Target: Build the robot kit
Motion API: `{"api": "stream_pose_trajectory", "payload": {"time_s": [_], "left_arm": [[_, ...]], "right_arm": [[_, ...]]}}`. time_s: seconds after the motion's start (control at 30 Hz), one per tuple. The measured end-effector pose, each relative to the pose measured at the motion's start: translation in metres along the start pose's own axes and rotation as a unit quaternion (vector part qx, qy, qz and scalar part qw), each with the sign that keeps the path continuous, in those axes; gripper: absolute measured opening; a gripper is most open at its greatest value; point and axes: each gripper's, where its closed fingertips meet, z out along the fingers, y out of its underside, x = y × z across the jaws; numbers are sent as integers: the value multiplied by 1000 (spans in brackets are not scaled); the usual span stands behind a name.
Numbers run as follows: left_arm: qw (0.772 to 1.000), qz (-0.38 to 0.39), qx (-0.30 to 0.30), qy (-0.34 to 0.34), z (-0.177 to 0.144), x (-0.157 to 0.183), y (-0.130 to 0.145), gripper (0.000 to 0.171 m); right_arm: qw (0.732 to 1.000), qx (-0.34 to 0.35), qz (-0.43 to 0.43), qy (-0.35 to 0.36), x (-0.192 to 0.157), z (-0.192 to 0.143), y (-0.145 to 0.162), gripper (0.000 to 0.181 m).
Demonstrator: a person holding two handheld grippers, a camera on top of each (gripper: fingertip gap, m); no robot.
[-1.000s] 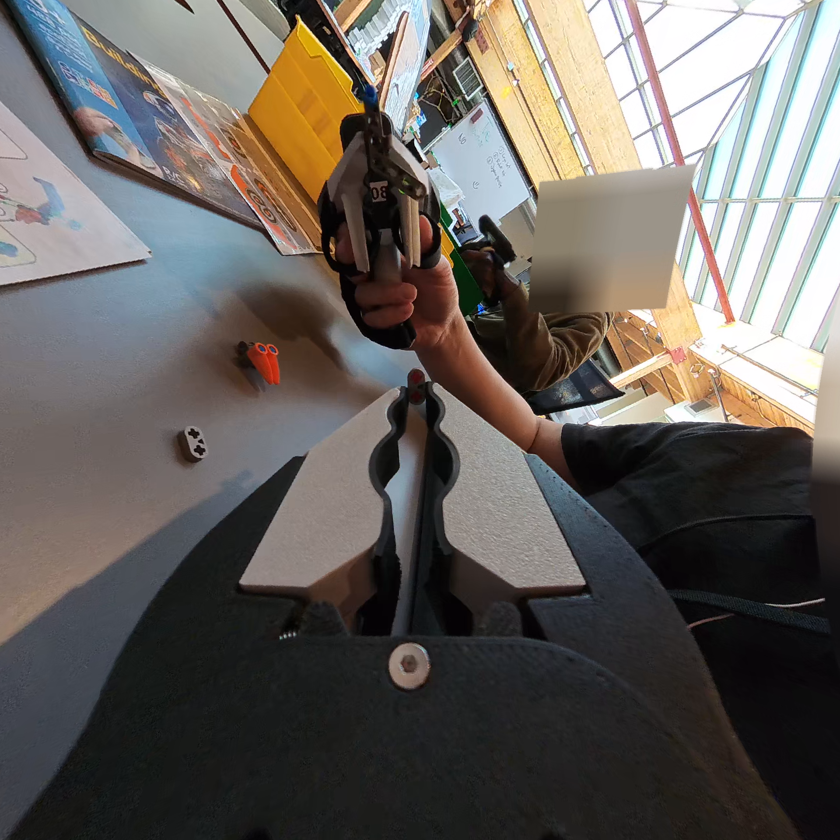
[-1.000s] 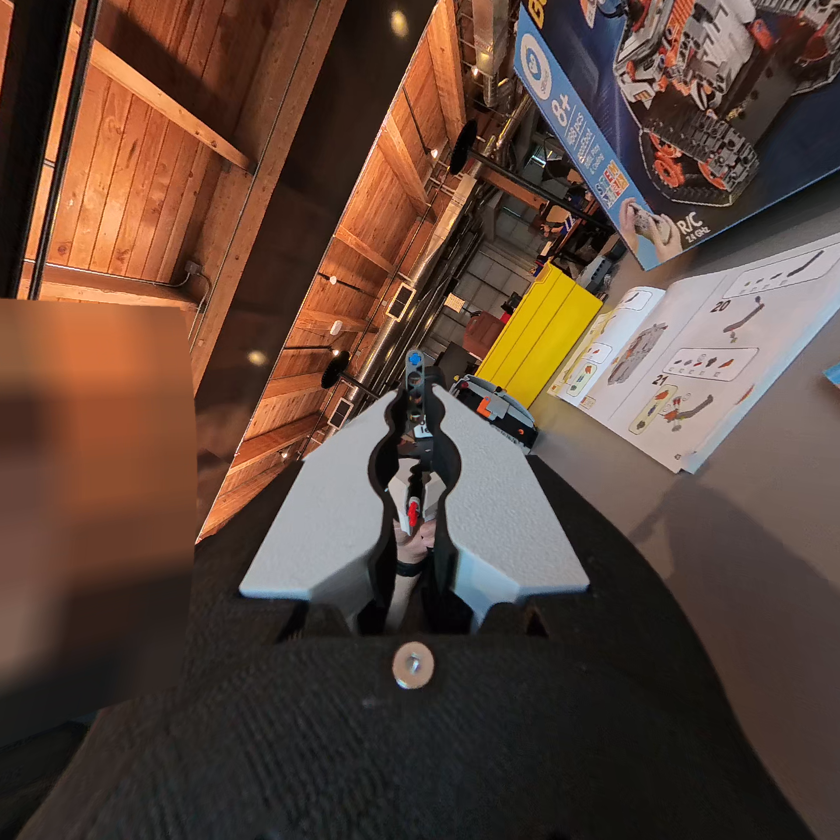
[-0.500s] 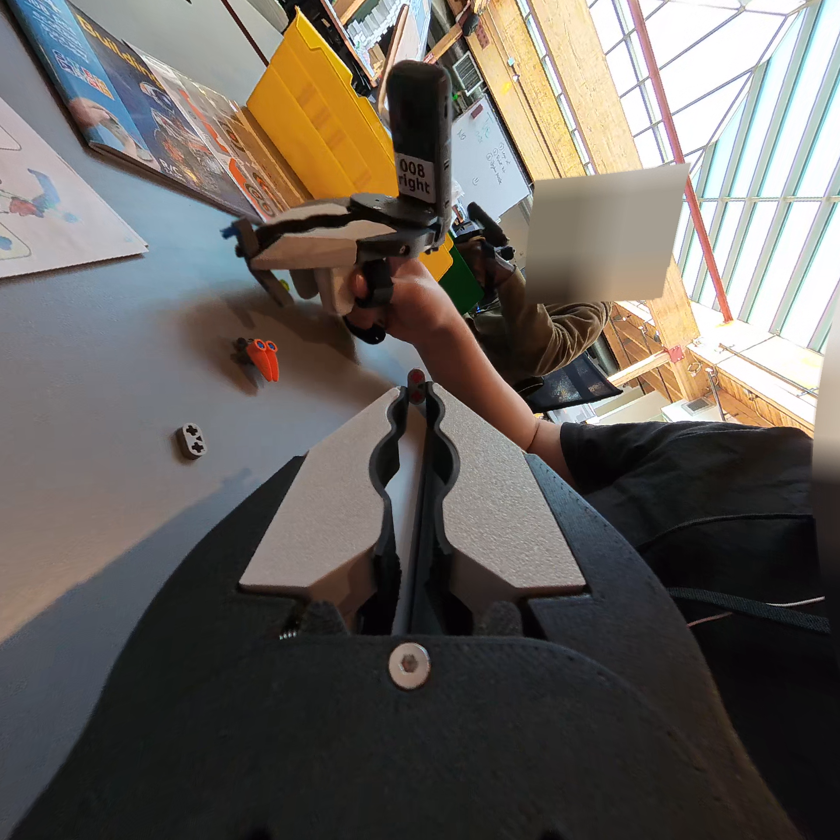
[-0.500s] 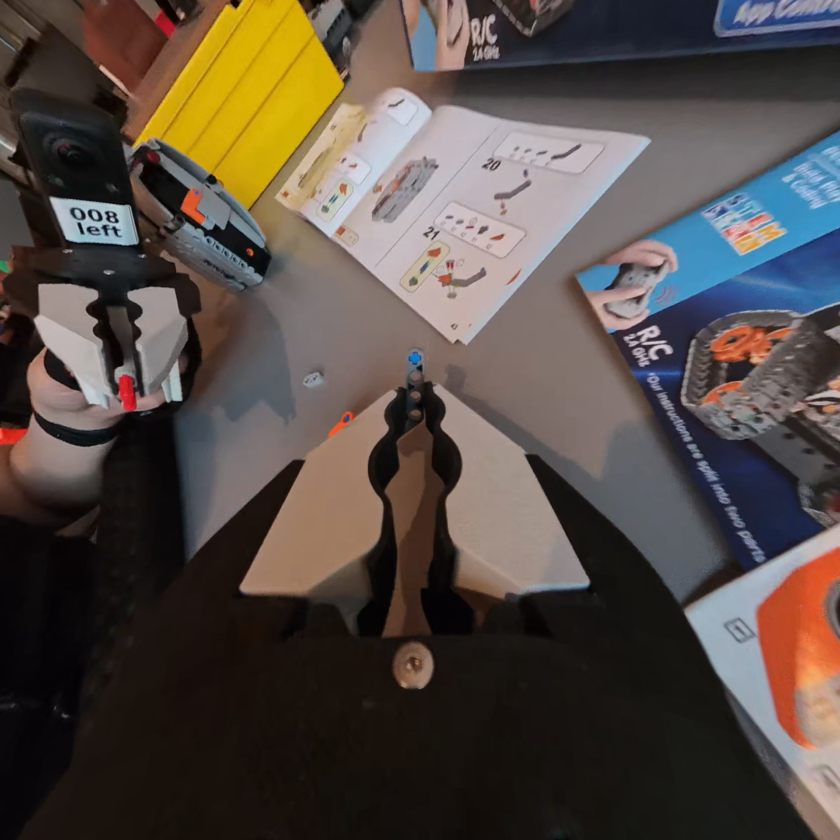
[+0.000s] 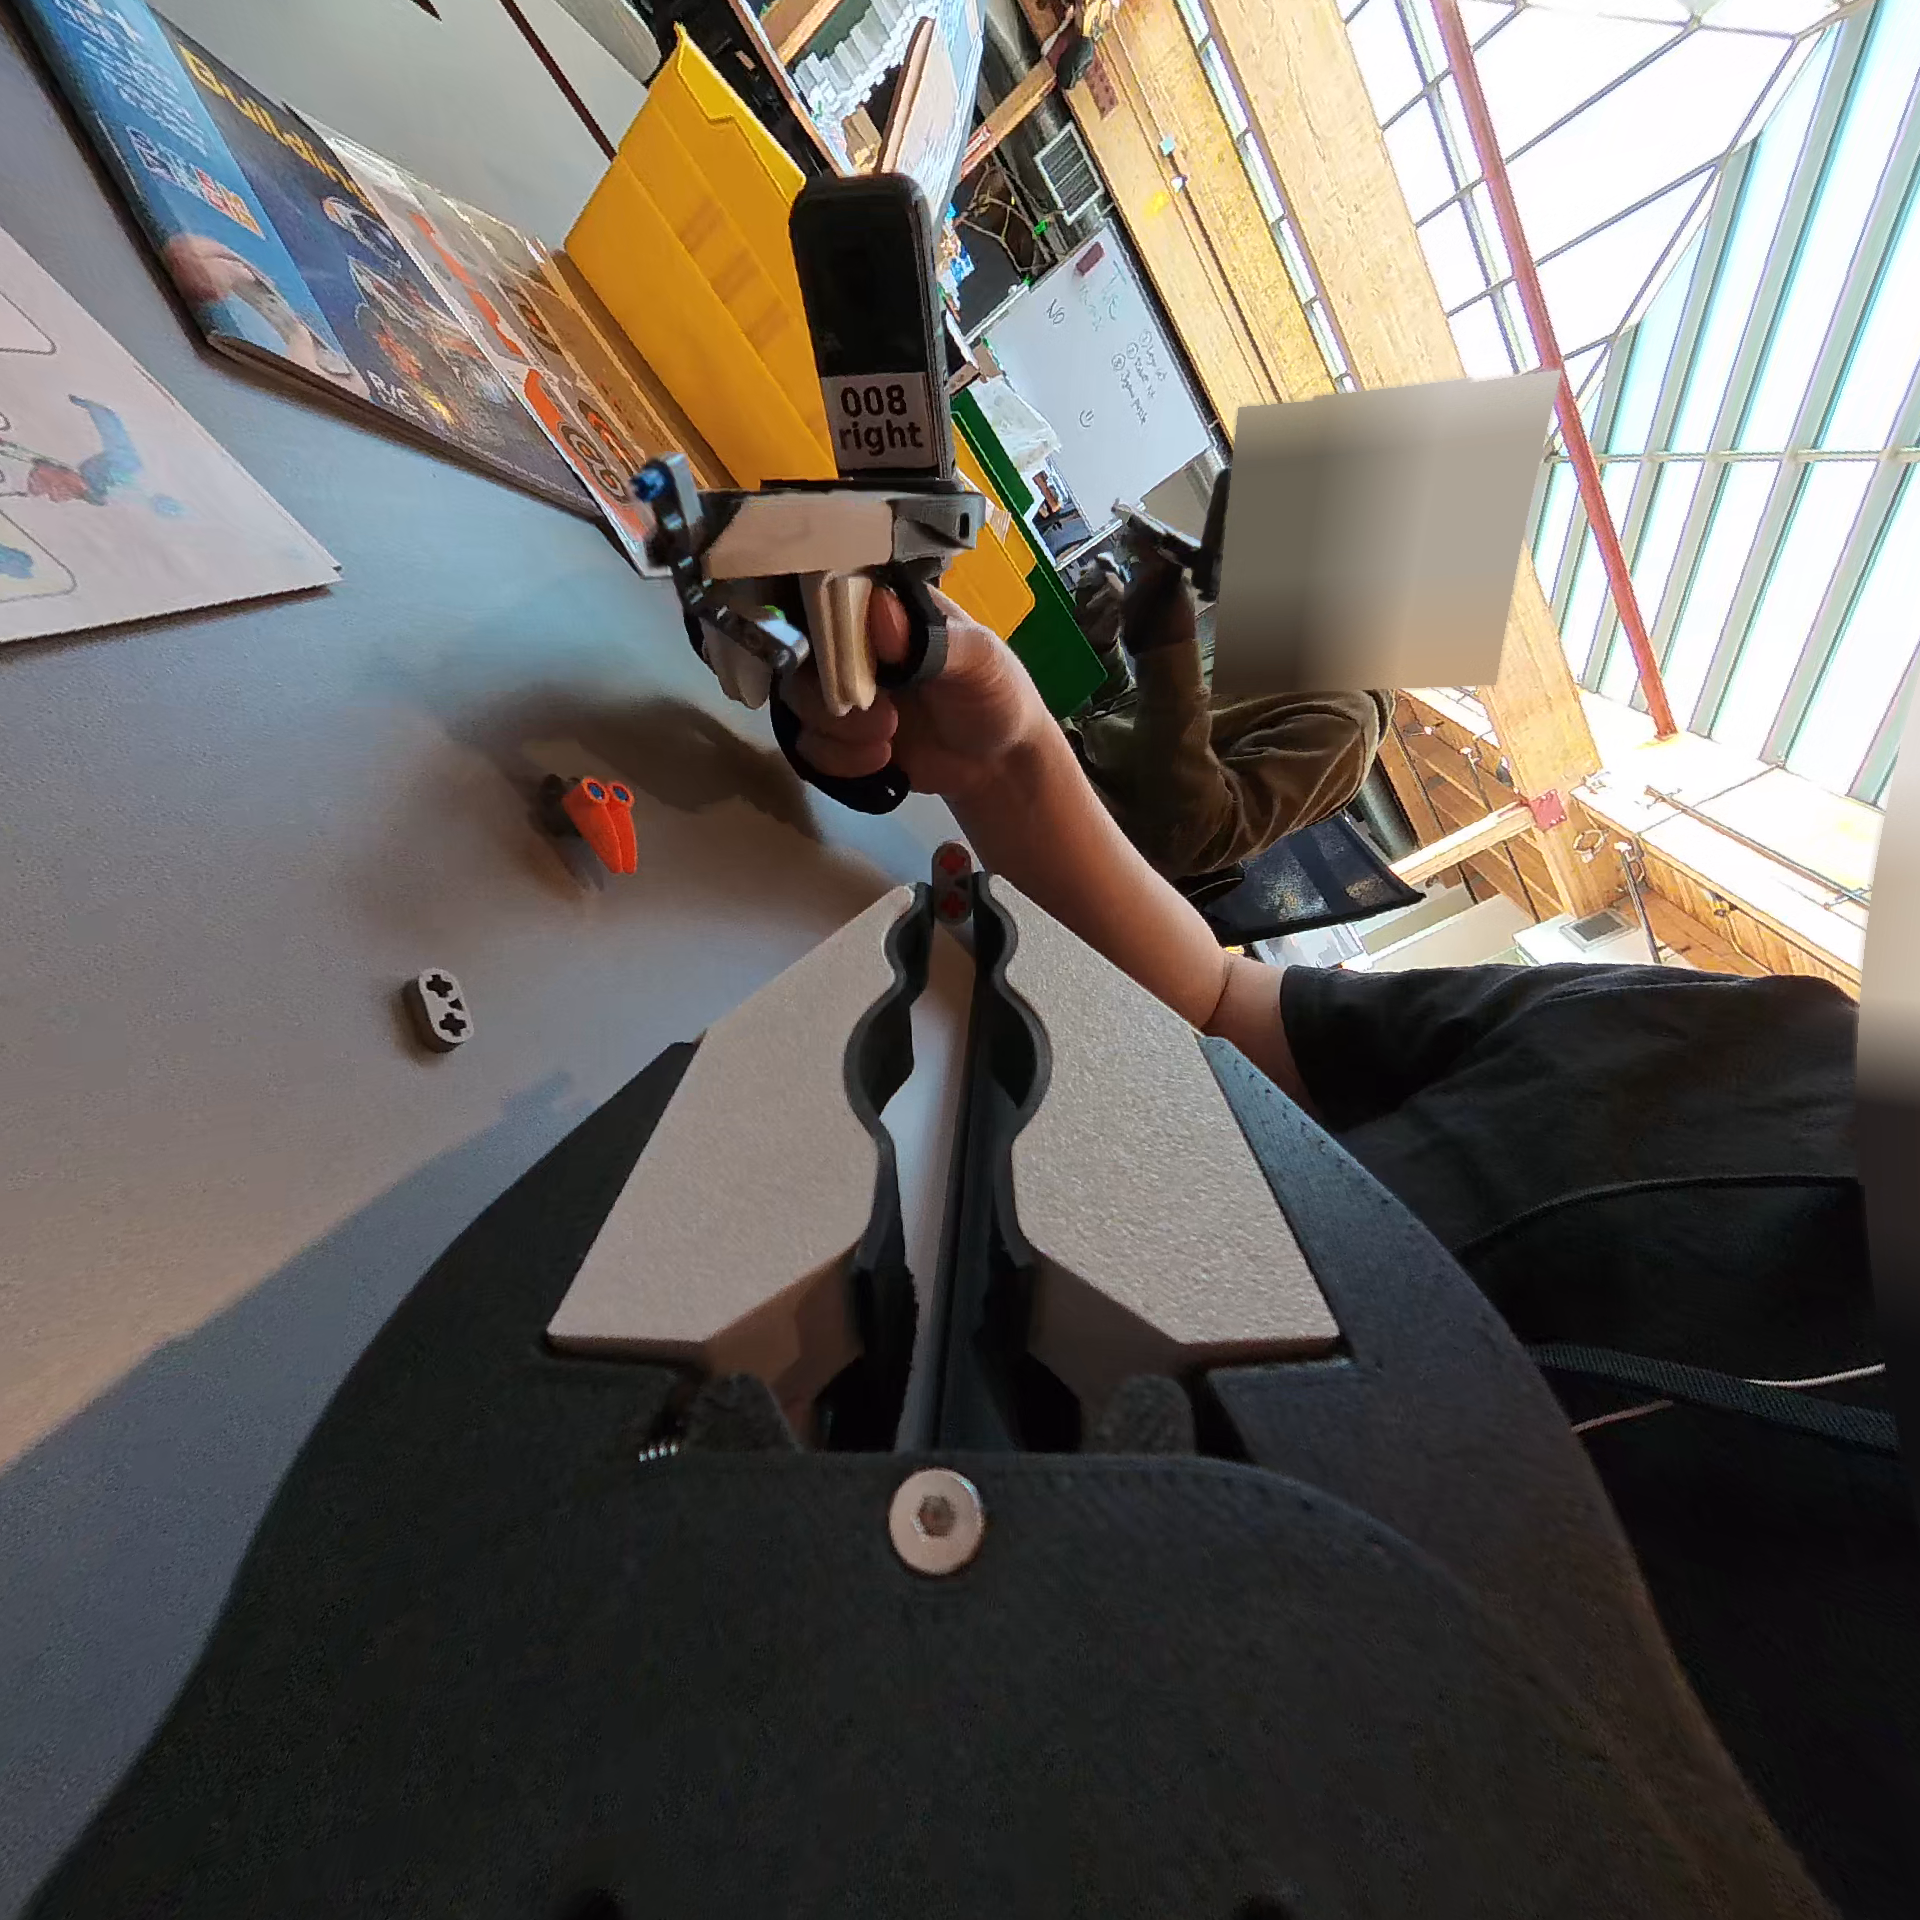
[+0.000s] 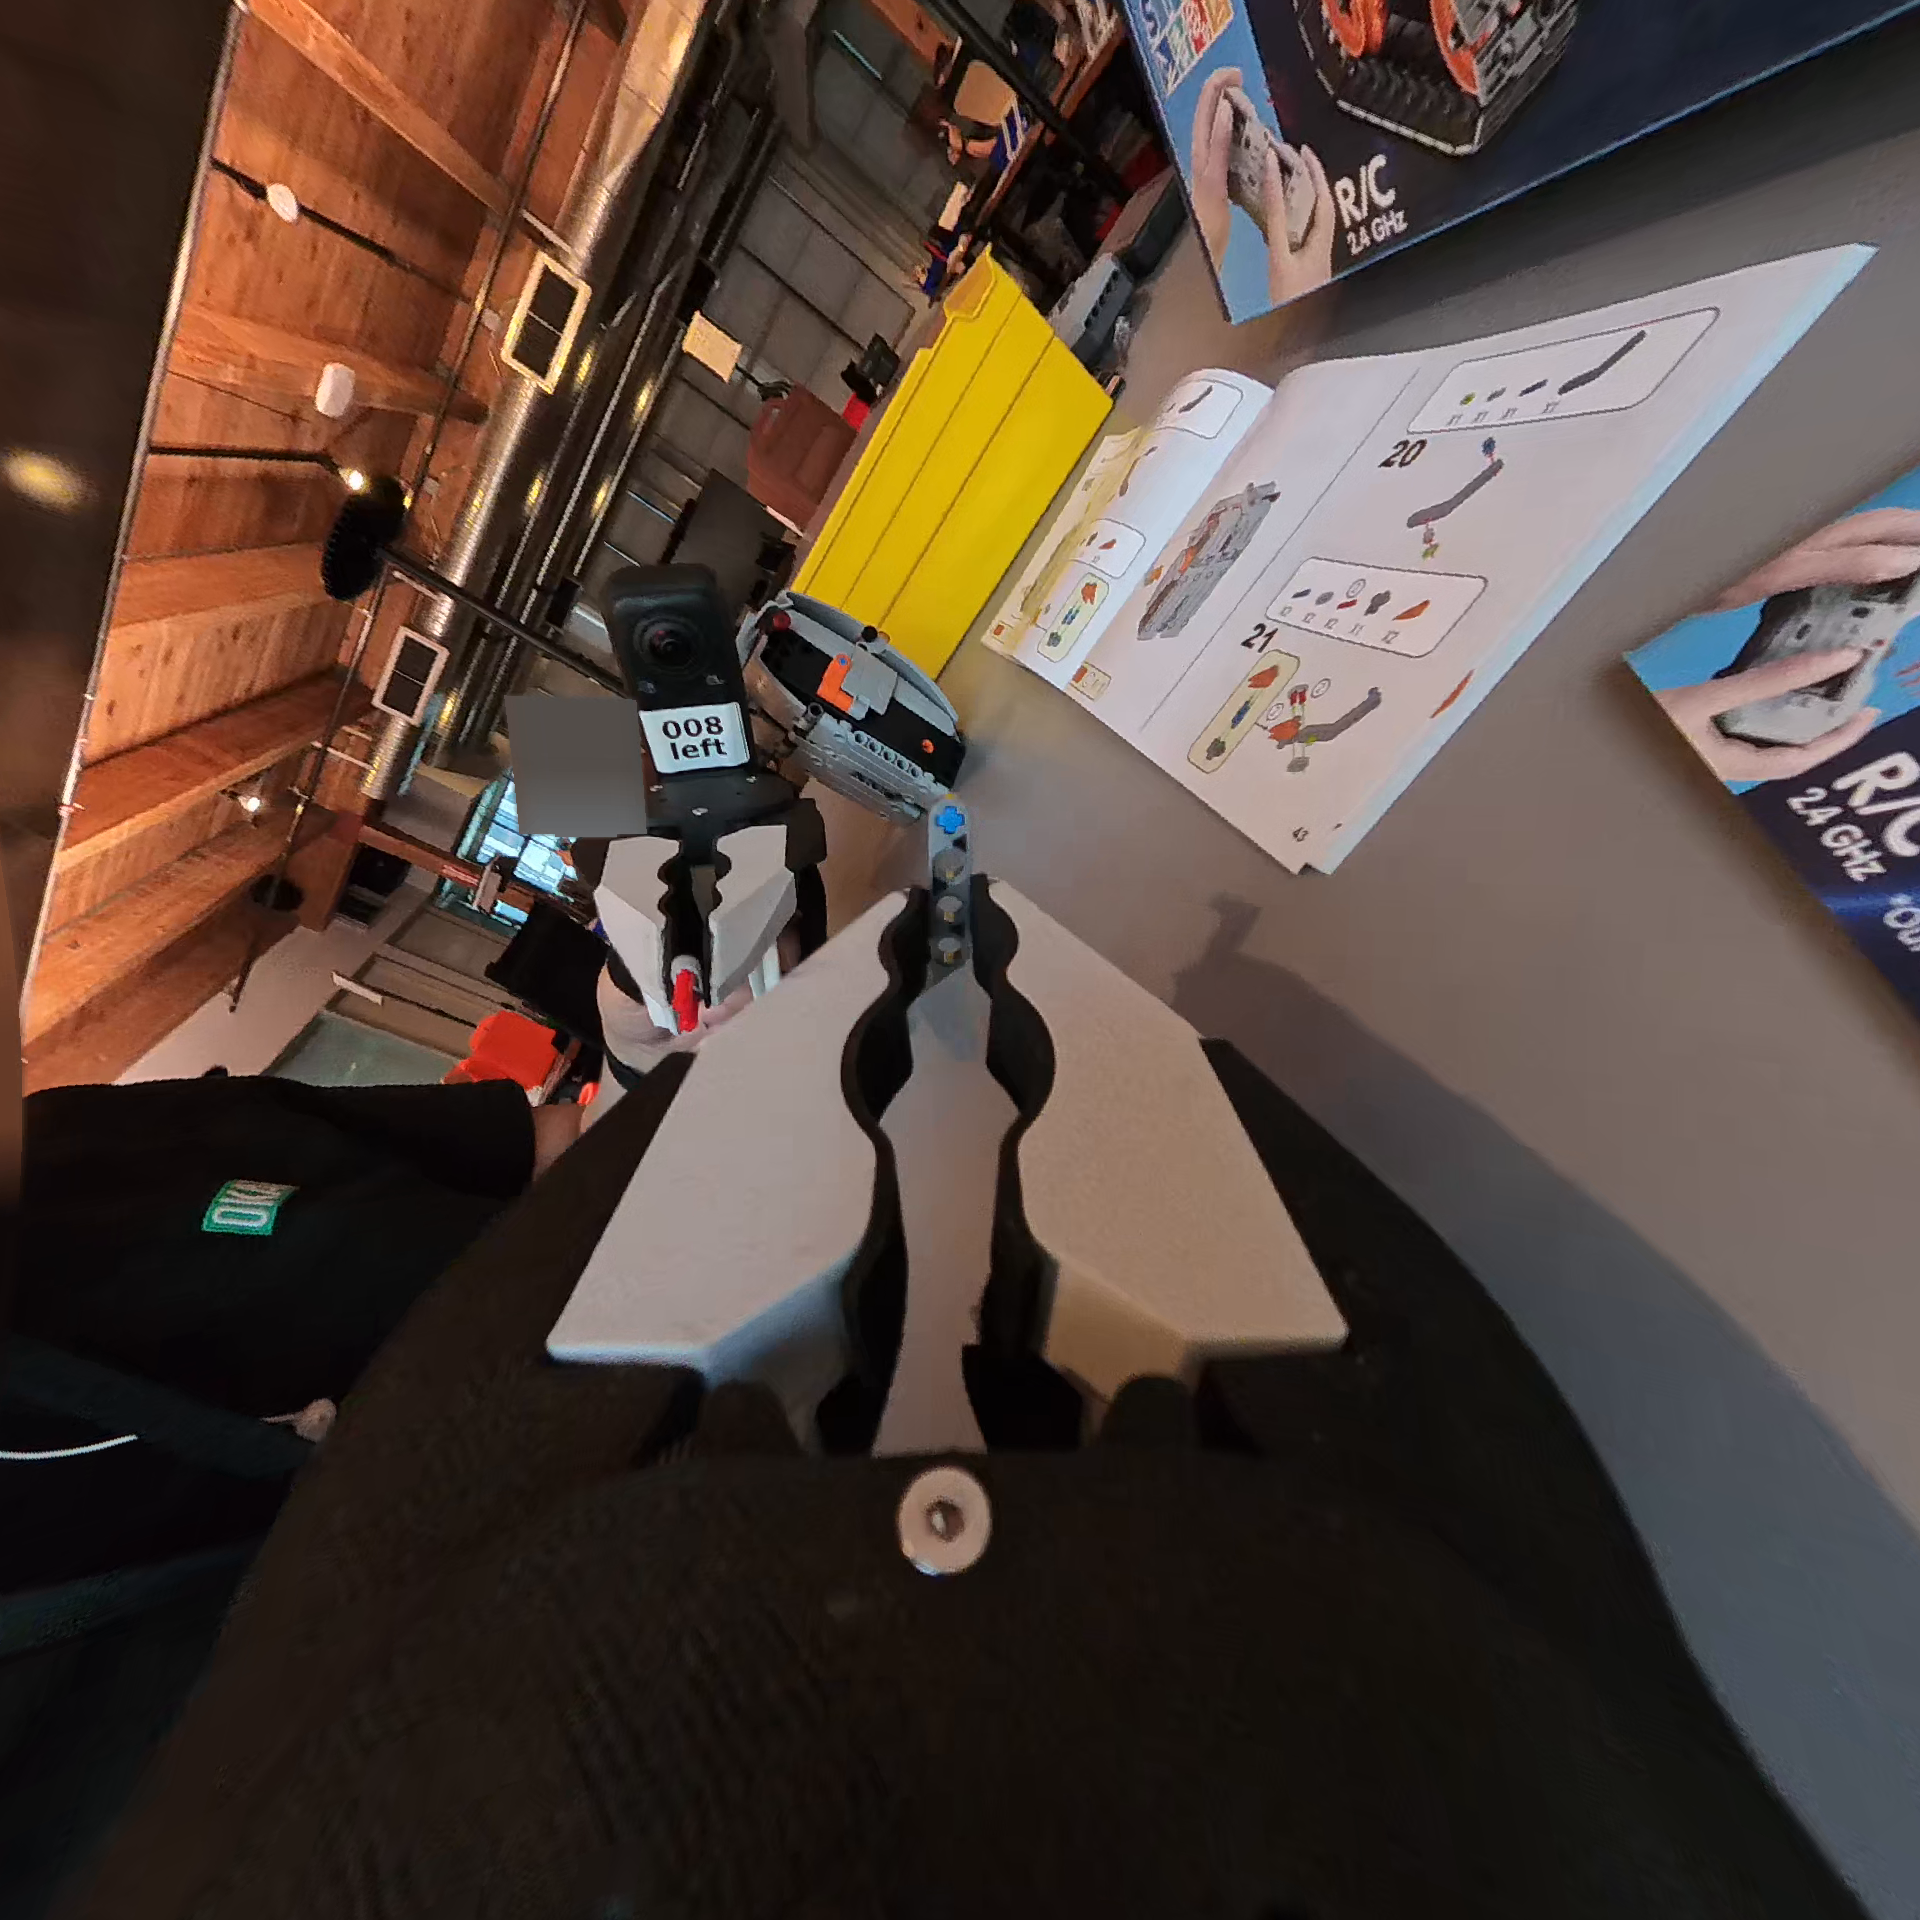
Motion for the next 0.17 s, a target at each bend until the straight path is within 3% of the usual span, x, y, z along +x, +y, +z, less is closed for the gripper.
{"api": "stream_pose_trajectory", "payload": {"time_s": [0.17], "left_arm": [[1000, -1, -2, 0, 1, 0, 1, 5]], "right_arm": [[999, 46, 12, -4, 1, -8, -15, 7]]}}
